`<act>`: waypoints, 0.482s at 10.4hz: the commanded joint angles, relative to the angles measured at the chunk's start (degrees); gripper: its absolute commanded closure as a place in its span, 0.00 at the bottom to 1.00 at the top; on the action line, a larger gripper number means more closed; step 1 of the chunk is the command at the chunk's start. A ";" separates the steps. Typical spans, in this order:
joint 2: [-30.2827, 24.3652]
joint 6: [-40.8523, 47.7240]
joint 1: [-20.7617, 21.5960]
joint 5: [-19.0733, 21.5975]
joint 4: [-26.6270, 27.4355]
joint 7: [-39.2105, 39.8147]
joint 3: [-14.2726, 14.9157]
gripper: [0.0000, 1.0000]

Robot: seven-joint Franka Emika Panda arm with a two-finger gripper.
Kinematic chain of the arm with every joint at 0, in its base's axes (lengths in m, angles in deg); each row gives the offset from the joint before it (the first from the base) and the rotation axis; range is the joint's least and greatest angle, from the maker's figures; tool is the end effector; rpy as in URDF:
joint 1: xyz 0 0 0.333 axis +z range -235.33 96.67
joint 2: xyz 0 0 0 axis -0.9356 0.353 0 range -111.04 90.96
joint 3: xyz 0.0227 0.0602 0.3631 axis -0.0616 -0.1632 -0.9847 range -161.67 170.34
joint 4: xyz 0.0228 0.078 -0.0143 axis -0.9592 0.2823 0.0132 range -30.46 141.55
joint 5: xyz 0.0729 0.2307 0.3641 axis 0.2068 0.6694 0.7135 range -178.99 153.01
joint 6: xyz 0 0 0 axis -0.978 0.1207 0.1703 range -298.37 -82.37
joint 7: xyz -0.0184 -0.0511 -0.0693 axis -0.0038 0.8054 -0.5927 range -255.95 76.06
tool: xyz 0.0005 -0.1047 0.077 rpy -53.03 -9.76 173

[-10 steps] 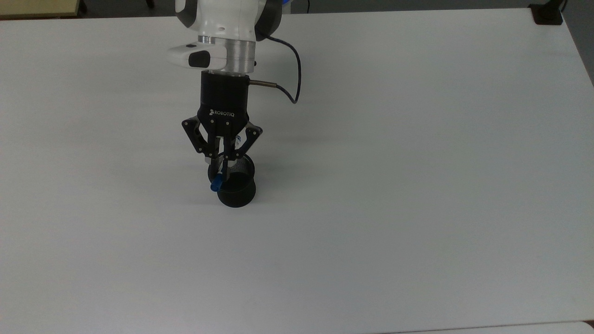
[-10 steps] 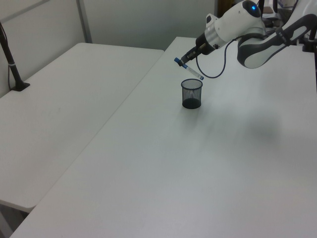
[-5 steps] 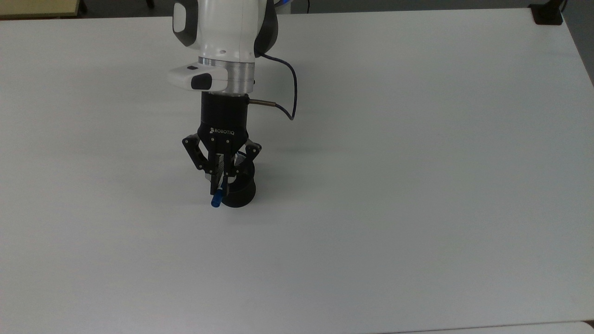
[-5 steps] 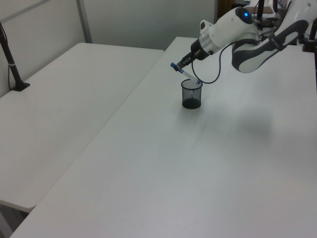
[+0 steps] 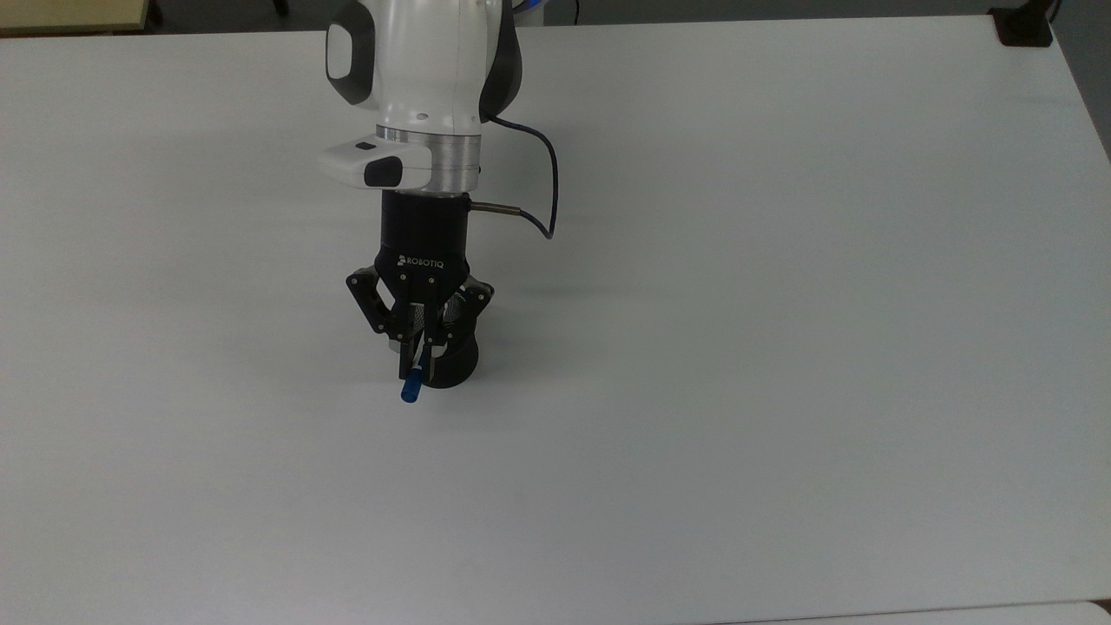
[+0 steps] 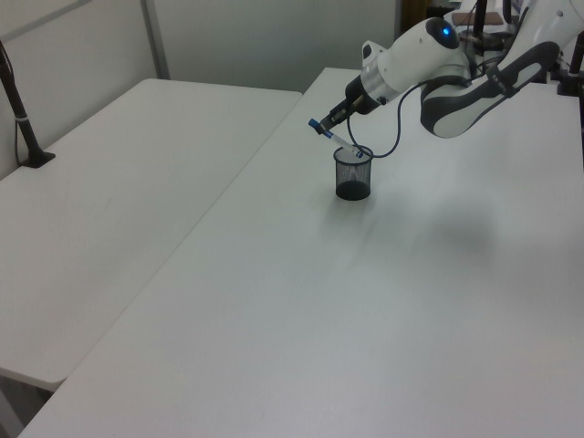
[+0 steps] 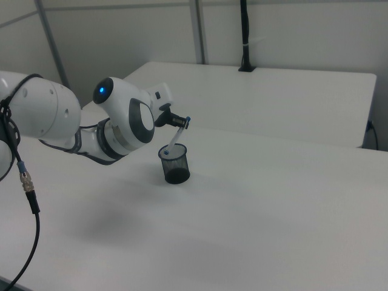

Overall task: Insert the marker
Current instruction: 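Lower the marker tip-first into the mesh cup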

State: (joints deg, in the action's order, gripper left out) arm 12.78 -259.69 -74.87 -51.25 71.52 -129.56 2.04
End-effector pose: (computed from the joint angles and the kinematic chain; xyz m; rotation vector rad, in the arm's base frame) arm 0.7515 0.0033 0.4010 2.8293 -0.1546 1.2699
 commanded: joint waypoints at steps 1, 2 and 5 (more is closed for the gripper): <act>-0.23 -0.86 0.36 -2.07 0.02 -1.69 0.53 0.62; -0.50 -0.86 0.44 -2.08 0.28 -1.69 0.53 0.35; -1.55 -0.69 0.80 -1.90 0.72 -1.96 0.44 0.02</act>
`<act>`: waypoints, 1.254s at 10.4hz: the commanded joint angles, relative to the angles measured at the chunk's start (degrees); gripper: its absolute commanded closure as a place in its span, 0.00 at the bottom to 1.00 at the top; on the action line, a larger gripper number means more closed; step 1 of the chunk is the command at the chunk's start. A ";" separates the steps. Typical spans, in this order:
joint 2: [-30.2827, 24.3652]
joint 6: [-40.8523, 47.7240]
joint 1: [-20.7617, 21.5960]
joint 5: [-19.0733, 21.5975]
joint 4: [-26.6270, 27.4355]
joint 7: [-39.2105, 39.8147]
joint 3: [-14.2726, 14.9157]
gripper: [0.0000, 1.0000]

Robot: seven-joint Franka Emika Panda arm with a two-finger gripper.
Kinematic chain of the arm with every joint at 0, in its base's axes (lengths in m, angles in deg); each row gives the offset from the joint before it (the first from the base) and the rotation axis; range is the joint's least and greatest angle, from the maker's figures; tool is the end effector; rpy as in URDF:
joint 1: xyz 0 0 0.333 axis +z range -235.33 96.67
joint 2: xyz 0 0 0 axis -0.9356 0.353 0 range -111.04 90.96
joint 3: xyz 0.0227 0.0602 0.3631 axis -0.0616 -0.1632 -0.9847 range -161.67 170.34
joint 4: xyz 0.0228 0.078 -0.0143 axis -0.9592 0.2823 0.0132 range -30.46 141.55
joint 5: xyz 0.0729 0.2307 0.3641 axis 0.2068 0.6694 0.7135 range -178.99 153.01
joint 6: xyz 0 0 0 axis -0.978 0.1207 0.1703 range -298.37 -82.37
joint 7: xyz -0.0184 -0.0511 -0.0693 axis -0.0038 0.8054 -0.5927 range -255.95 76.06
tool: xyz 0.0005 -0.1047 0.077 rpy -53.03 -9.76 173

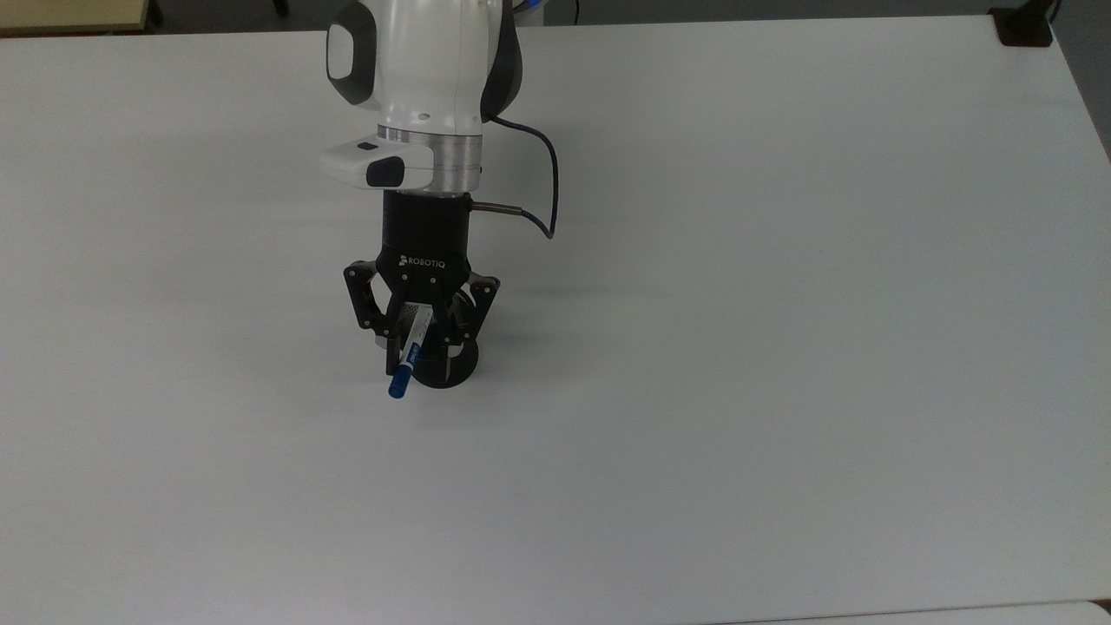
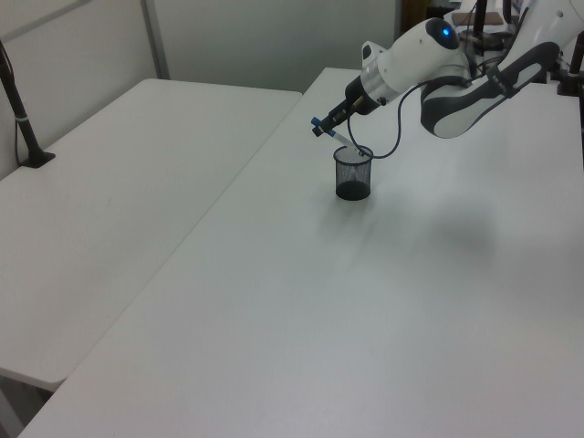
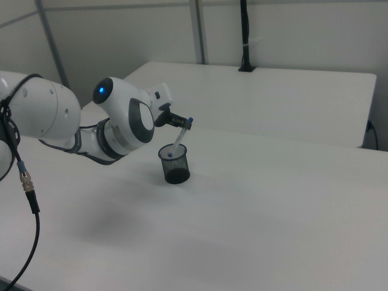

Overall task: Insert the marker
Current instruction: 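Open the gripper to release the marker inside the cup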

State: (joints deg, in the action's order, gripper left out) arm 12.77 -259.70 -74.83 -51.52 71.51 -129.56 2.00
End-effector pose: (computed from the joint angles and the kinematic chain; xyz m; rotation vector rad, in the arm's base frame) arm 0.7514 0.0046 0.4011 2.8282 -0.1462 1.2703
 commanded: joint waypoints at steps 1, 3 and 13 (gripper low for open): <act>-1.81 -0.69 0.84 -1.64 1.08 -1.95 0.40 0.02; -2.16 -0.60 0.84 -1.64 1.43 -1.95 0.05 0.02; -8.13 44.60 15.07 16.75 -8.65 7.48 -0.30 0.00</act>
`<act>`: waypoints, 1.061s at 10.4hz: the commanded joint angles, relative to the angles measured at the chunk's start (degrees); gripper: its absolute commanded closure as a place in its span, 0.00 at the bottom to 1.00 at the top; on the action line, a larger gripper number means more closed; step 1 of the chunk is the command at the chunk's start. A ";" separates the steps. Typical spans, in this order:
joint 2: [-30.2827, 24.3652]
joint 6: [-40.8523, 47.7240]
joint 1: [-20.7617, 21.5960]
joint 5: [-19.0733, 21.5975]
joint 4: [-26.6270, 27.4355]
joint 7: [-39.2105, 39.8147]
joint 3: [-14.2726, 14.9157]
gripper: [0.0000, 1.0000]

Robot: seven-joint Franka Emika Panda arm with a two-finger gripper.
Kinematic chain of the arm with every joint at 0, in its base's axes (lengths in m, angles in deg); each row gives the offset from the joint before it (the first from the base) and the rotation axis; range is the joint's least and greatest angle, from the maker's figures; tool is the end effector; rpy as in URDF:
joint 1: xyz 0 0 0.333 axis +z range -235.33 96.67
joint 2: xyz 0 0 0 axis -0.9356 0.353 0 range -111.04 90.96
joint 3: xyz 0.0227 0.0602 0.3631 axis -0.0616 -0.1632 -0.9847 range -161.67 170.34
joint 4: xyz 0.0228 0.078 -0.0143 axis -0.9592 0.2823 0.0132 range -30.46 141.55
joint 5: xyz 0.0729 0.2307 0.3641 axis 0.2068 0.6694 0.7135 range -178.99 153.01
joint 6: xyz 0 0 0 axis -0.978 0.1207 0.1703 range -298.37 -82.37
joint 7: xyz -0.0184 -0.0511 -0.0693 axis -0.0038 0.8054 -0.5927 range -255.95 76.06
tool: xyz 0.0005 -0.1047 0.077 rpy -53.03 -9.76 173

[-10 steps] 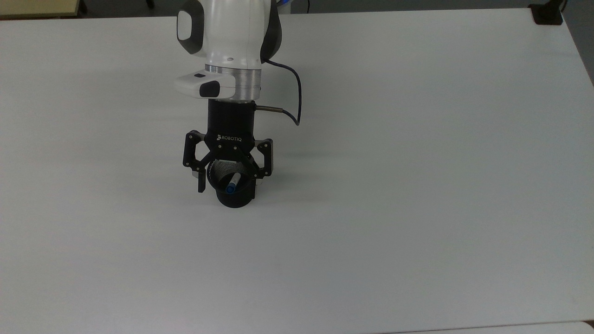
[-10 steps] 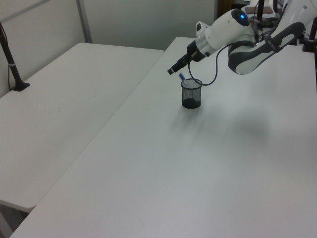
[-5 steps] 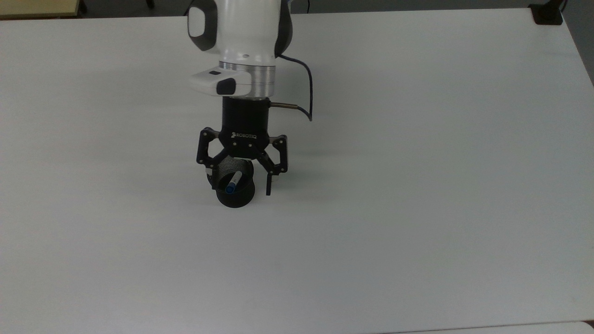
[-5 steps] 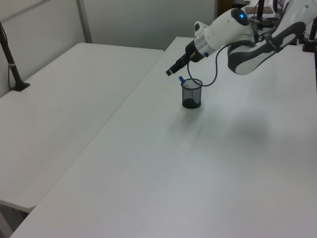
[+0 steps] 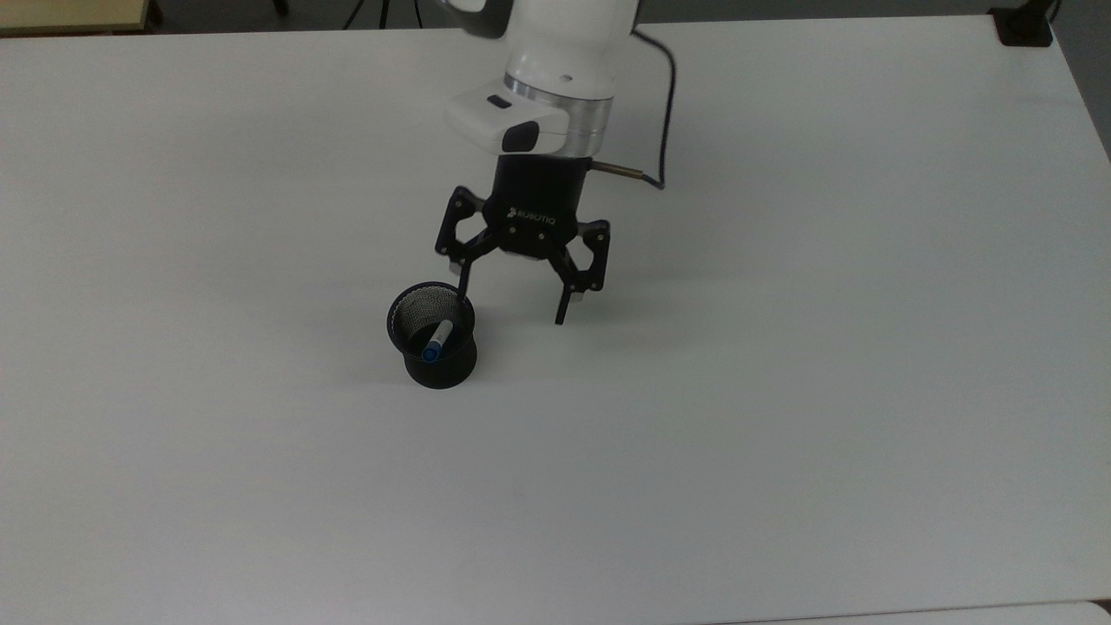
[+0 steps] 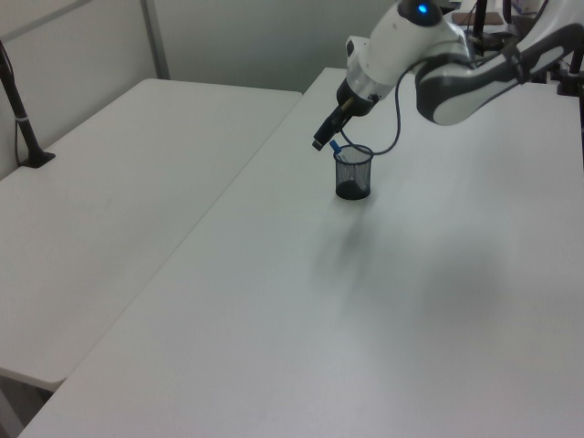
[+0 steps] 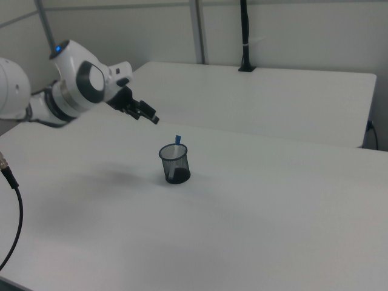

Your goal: Insert the marker

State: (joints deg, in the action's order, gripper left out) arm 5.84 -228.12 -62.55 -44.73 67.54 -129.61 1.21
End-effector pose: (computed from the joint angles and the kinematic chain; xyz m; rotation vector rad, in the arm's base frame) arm 0.7257 0.1215 0.4618 2.8355 -0.2050 0.8565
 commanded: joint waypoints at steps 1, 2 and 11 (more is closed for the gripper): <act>-3.21 21.09 3.58 16.47 -6.70 15.42 0.67 0.00; -6.19 27.96 3.59 21.49 -7.68 22.98 1.28 0.00; -17.56 53.42 -1.59 31.83 -7.69 38.61 3.30 0.00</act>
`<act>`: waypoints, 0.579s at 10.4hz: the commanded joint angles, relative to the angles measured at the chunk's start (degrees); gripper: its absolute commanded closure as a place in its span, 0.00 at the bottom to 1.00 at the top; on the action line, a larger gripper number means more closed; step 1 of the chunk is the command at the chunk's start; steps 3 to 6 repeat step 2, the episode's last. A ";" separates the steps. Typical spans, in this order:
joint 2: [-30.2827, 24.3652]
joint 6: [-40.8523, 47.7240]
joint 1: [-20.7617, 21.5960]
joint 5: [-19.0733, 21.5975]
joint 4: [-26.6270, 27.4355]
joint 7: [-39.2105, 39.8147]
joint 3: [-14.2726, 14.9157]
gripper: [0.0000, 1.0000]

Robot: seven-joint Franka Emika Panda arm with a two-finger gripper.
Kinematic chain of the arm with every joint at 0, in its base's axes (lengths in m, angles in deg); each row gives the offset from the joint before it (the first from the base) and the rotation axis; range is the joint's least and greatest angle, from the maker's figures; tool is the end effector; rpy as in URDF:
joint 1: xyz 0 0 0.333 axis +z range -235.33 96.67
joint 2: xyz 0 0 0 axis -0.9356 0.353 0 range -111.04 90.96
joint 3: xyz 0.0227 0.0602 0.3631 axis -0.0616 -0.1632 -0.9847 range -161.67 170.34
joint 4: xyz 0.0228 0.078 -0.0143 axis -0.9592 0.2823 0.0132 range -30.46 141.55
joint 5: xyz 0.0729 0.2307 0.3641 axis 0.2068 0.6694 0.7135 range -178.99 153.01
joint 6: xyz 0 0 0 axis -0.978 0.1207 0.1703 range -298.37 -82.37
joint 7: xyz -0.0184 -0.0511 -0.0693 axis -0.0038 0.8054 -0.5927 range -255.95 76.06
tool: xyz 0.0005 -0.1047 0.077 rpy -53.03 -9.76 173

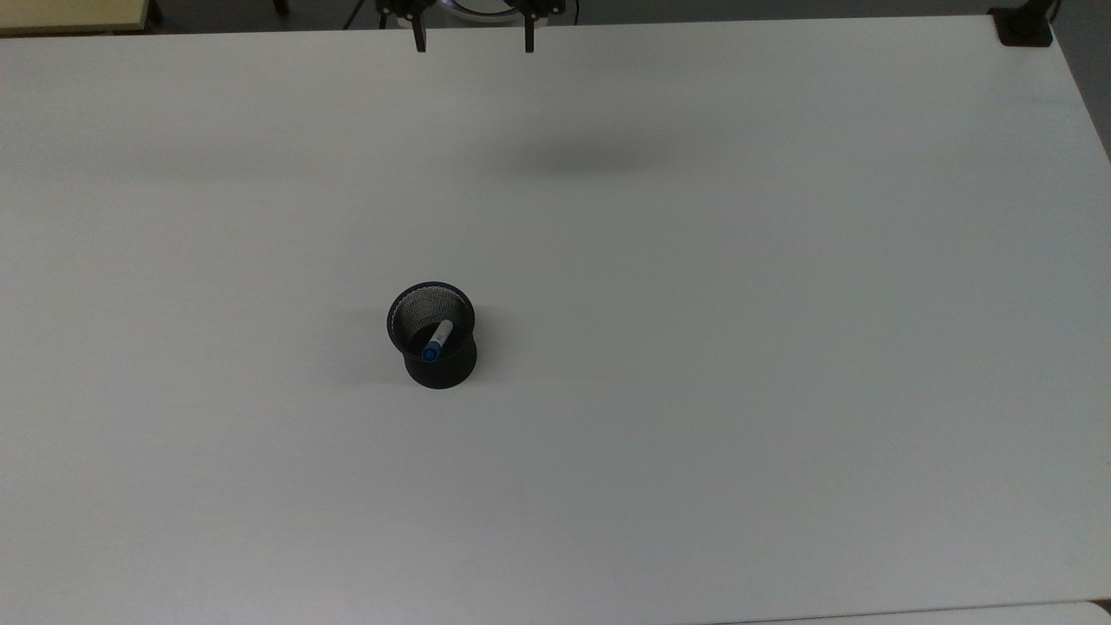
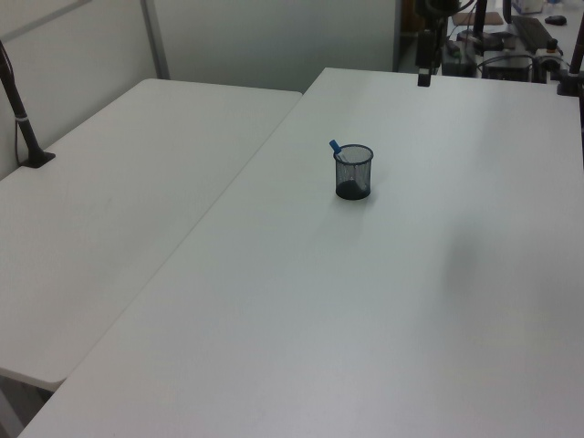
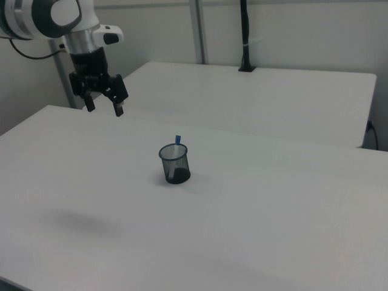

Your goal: Insert the marker

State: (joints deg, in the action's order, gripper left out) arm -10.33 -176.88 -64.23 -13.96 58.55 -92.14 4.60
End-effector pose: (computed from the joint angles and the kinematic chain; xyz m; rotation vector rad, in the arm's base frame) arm 0.6013 0.0487 0.6355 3.1246 0.0734 0.0231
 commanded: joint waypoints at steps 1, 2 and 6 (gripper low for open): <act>-1.38 2.20 0.09 1.06 1.30 1.05 -0.09 0.00; -1.29 2.28 0.18 1.06 1.30 1.05 -0.01 0.00; -1.29 2.28 0.18 1.06 1.30 1.05 -0.01 0.00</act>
